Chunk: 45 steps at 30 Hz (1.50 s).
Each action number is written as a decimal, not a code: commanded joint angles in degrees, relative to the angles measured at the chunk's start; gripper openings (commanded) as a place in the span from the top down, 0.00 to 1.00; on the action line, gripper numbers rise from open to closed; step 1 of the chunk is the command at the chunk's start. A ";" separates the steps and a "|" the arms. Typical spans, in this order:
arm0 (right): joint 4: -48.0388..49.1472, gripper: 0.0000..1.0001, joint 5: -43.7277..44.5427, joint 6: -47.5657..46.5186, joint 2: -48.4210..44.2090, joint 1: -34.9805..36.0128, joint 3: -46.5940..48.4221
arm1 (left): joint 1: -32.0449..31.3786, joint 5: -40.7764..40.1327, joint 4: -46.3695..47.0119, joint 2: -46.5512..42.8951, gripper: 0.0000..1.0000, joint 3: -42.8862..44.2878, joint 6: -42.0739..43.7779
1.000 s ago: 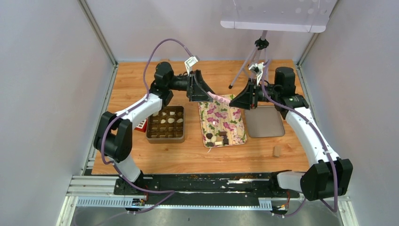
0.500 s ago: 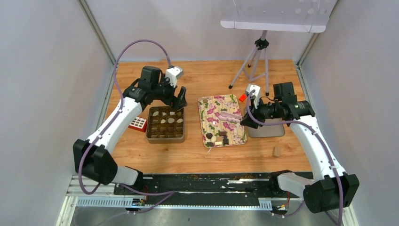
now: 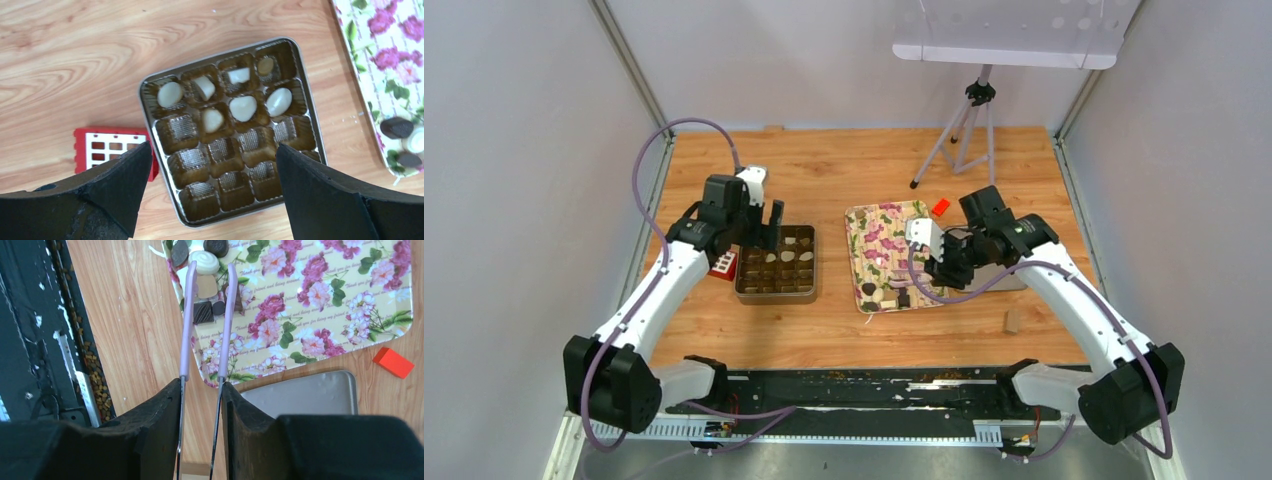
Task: Pack the chocolate
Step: Pick up the fake chocolate from the plate, then place the fake chocolate in the packing box.
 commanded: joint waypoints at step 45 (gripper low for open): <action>-0.87 0.85 12.64 -12.15 14.15 14.29 3.15 | 8.34 7.15 7.47 -9.18 0.00 -4.06 -5.59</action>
